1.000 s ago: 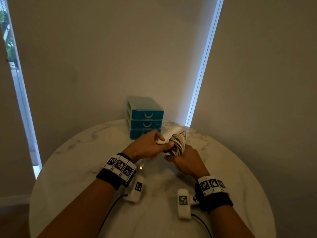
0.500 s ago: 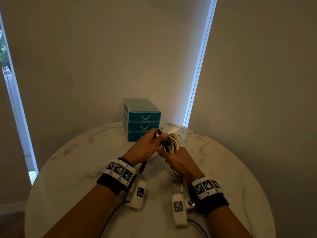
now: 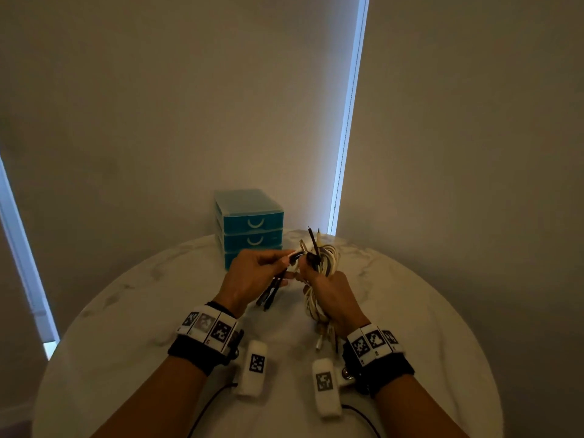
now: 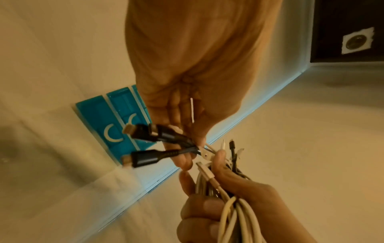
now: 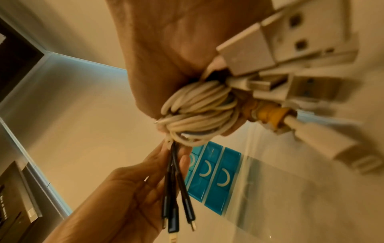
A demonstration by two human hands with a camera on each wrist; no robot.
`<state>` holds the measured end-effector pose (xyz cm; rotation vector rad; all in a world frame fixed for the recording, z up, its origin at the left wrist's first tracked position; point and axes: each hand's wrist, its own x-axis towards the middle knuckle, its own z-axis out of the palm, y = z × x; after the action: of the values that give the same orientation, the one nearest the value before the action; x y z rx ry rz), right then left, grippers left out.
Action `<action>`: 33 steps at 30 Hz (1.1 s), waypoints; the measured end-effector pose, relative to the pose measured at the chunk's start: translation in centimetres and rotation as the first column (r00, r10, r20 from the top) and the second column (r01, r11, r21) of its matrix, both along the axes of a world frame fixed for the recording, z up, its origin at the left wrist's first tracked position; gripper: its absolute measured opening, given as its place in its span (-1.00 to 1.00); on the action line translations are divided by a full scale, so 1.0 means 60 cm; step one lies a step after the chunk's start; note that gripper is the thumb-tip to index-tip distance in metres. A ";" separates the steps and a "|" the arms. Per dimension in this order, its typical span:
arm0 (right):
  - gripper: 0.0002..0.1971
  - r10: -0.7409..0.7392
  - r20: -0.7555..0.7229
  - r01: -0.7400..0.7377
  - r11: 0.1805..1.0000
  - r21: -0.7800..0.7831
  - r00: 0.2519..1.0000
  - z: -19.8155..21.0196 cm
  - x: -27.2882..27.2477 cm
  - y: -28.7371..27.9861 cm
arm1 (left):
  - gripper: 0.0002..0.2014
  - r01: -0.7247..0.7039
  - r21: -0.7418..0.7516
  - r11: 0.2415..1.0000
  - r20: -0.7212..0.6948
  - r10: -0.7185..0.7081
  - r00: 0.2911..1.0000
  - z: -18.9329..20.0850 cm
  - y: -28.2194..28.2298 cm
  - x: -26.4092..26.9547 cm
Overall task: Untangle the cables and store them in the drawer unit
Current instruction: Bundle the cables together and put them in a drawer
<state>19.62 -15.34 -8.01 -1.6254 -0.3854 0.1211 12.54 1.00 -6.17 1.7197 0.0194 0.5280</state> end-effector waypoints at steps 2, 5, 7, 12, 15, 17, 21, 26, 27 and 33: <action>-0.54 0.049 0.042 -0.047 0.997 -0.056 0.998 0.002 -0.004 -0.002 | -0.77 -0.011 -0.021 1.000 -0.004 0.011 1.000 -0.004 0.006 0.000; -0.71 0.124 0.084 -0.116 0.989 -0.097 0.989 0.011 -0.007 -0.009 | -0.74 0.009 -0.063 0.998 -0.013 -0.010 1.000 -0.010 0.006 0.002; -0.75 0.157 0.081 -0.147 0.982 -0.115 0.984 0.015 -0.008 -0.015 | -0.73 0.024 -0.099 0.995 -0.012 -0.025 1.000 -0.009 0.000 0.002; -0.77 0.214 0.070 -0.206 0.973 -0.101 0.974 0.019 -0.017 -0.019 | -0.69 0.023 -0.049 0.999 -0.027 -0.025 0.999 0.000 0.010 0.000; -0.58 0.267 0.058 -0.265 0.964 -0.034 0.962 0.012 -0.015 -0.009 | -0.69 0.058 -0.043 0.997 -0.057 -0.061 0.997 0.006 0.022 -0.004; -0.50 0.291 0.058 -0.292 0.956 0.011 0.955 0.009 -0.020 -0.003 | -0.68 0.064 -0.050 0.997 -0.090 -0.069 0.994 0.010 0.030 -0.003; -0.55 0.337 0.001 -0.336 0.938 0.081 0.942 0.006 -0.028 0.013 | -0.59 0.134 -0.192 0.972 -0.136 -0.162 0.977 0.010 0.046 0.001; -0.58 0.505 -0.115 -0.478 0.855 0.200 0.855 0.012 -0.018 0.022 | -0.66 0.171 -0.289 0.942 -0.234 -0.242 0.941 0.017 0.063 -0.013; -0.57 0.525 -0.121 -0.491 0.840 0.230 0.843 0.011 -0.014 0.024 | -0.64 0.196 -0.313 0.929 -0.215 -0.271 0.938 0.018 0.067 -0.014; -0.74 0.487 -0.335 -0.295 0.822 0.487 0.806 0.015 0.025 0.052 | -0.55 0.017 0.059 0.998 -0.250 -0.002 0.968 0.038 0.067 0.040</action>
<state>21.09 -12.23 -7.10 -1.0264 -0.3621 0.6860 14.91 5.04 -3.87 1.8358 0.1773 0.3038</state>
